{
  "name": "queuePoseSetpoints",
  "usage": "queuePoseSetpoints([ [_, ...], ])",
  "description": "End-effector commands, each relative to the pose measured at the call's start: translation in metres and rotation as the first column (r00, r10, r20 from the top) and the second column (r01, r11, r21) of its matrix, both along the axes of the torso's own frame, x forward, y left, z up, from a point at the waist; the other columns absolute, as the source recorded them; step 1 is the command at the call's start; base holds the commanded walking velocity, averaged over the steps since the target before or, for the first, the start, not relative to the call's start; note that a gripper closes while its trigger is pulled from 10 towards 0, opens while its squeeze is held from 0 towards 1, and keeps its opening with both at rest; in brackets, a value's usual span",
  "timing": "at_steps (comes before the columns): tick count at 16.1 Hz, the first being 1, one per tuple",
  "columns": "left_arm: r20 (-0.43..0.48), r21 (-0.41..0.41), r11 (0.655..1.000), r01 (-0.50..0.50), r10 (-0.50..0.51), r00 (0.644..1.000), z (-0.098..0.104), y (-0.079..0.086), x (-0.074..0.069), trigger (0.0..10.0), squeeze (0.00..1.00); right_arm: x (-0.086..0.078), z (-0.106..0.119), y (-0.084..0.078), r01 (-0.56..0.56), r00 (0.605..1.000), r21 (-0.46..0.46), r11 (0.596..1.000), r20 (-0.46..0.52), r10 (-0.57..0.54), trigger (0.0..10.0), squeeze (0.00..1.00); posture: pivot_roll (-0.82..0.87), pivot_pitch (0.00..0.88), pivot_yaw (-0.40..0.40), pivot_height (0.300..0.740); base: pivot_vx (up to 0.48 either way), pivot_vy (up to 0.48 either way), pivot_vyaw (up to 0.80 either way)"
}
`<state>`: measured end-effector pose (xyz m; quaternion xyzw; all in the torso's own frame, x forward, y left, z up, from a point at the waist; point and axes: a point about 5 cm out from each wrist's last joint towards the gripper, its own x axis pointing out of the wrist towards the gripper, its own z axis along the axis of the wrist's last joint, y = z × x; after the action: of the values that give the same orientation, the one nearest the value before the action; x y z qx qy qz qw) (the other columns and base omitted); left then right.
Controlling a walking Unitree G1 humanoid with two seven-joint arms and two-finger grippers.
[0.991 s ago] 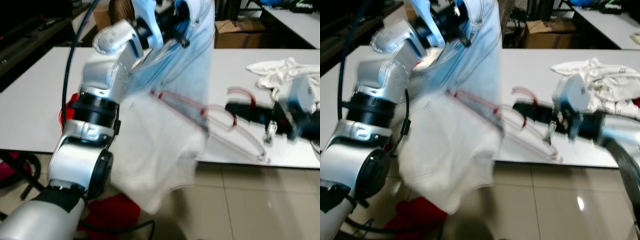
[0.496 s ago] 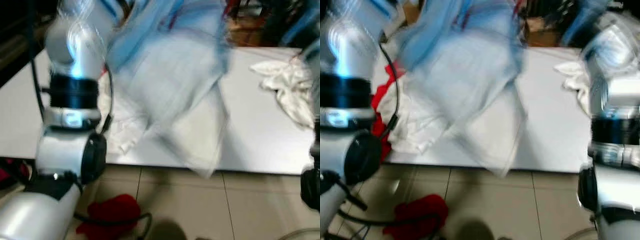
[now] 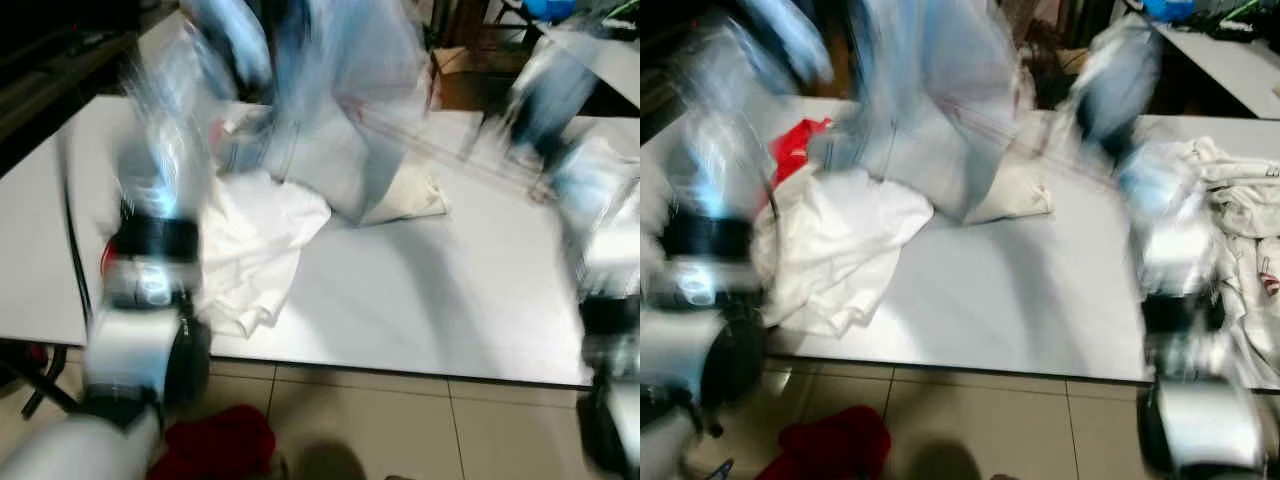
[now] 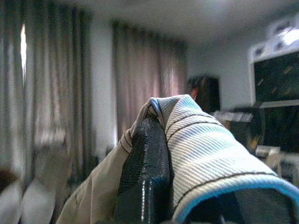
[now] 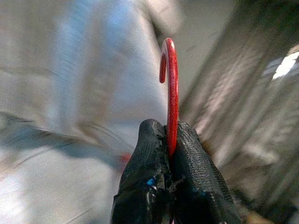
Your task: Hang hanger
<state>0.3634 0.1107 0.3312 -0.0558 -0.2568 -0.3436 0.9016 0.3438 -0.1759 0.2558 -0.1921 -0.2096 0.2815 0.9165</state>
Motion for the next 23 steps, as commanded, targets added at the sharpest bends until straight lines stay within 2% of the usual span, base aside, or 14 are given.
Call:
queuePoseSetpoints([
  [1,-0.007,0.045,0.997,-0.058,0.058,0.998,-0.016,0.009,0.001,10.0,0.0,-0.012,0.01,0.017,-0.107,0.994,-0.029,0.994,0.033,0.108,10.0,0.0,-0.17,0.0,0.018,0.74,0.0,0.0,0.0],
  [2,-0.094,0.186,0.977,-0.104,0.123,0.988,-0.065,0.013,0.002,10.0,0.0,-0.03,-0.01,0.025,-0.205,0.978,-0.061,0.977,-0.052,0.202,10.0,0.0,-0.17,0.0,0.019,0.74,0.0,0.0,0.0],
  [4,-0.195,0.367,0.912,-0.186,0.271,0.943,-0.116,0.029,0.001,10.0,0.0,-0.054,-0.024,0.022,-0.262,0.96,-0.063,0.963,-0.117,0.254,10.0,0.0,-0.17,0.0,0.02,0.74,0.0,0.0,0.0],
  [7,-0.244,0.497,0.841,-0.213,0.371,0.896,-0.14,0.045,0.0,10.0,0.0,-0.074,-0.03,0.01,-0.26,0.956,-0.103,0.96,-0.17,0.241,10.0,0.0,-0.16,0.0,0.018,0.74,0.0,0.0,0.0],
  [8,-0.292,0.629,0.775,-0.064,0.312,0.904,-0.169,0.044,-0.013,10.0,0.0,-0.092,-0.025,0.002,-0.262,0.949,-0.113,0.958,-0.211,0.235,10.0,0.0,-0.16,0.0,0.019,0.74,0.0,0.0,0.0],
  [9,-0.307,0.655,0.755,-0.029,0.301,0.903,-0.177,0.044,-0.017,10.0,0.0,-0.098,-0.022,-0.001,-0.265,0.945,-0.108,0.958,-0.224,0.236,10.0,0.0,-0.16,0.0,0.023,0.74,0.0,0.0,0.0],
  [10,-0.33,0.667,0.745,-0.002,0.297,0.896,-0.187,0.044,-0.021,10.0,0.95,-0.108,-0.019,-0.008,-0.27,0.939,-0.105,0.957,-0.249,0.238,10.0,0.0,-0.16,0.0,0.027,0.74,0.0,0.0,0.0],
  [13,-0.338,0.654,0.756,-0.03,0.328,0.882,-0.19,0.041,-0.018,10.0,1.0,-0.127,-0.016,-0.034,-0.226,0.932,-0.171,0.959,-0.325,0.162,10.0,0.0,-0.17,0.0,0.049,0.74,0.0,0.0,0.0],
  [15,-0.363,0.639,0.765,0.082,0.206,0.909,-0.189,0.026,-0.024,10.0,1.0,-0.132,-0.004,-0.052,-0.156,0.946,-0.174,0.972,-0.31,0.096,10.0,0.0,-0.18,0.0,0.064,0.74,0.0,0.0,0.0],
  [17,-0.411,0.655,0.712,0.253,0.055,0.91,-0.202,0.008,-0.041,10.0,1.0,-0.137,0.021,-0.067,-0.103,0.963,-0.119,0.988,-0.26,0.069,10.0,0.0,-0.19,0.0,0.067,0.74,0.0,0.0,0.0],
  [19,-0.39,0.685,0.672,0.28,0.013,0.921,-0.21,-0.005,-0.051,10.0,1.0,-0.133,0.039,-0.077,-0.021,0.982,-0.046,0.999,-0.187,0.012,10.0,0.0,-0.19,0.0,0.067,0.74,0.0,0.0,0.0],
  [21,-0.332,0.813,0.504,0.29,-0.008,0.943,-0.214,0.006,-0.06,10.0,1.0,-0.119,0.028,-0.076,0.097,0.972,-0.01,0.995,-0.214,-0.097,10.0,0.0,-0.19,0.0,0.073,0.74,0.0,0.0,0.0],
  [22,-0.305,0.877,0.381,0.292,-0.026,0.952,-0.215,0.018,-0.065,10.0,1.0,-0.112,0.017,-0.078,0.177,0.948,0.007,0.984,-0.271,-0.168,10.0,0.0,-0.19,0.0,0.076,0.74,0.0,0.0,0.0],
  [23,-0.289,0.893,0.351,0.283,-0.038,0.957,-0.211,0.026,-0.068,10.0,1.0,-0.108,0.011,-0.077,0.204,0.937,0.033,0.978,-0.295,-0.185,10.0,0.0,-0.19,0.0,0.078,0.74,0.0,0.0,0.0],
])
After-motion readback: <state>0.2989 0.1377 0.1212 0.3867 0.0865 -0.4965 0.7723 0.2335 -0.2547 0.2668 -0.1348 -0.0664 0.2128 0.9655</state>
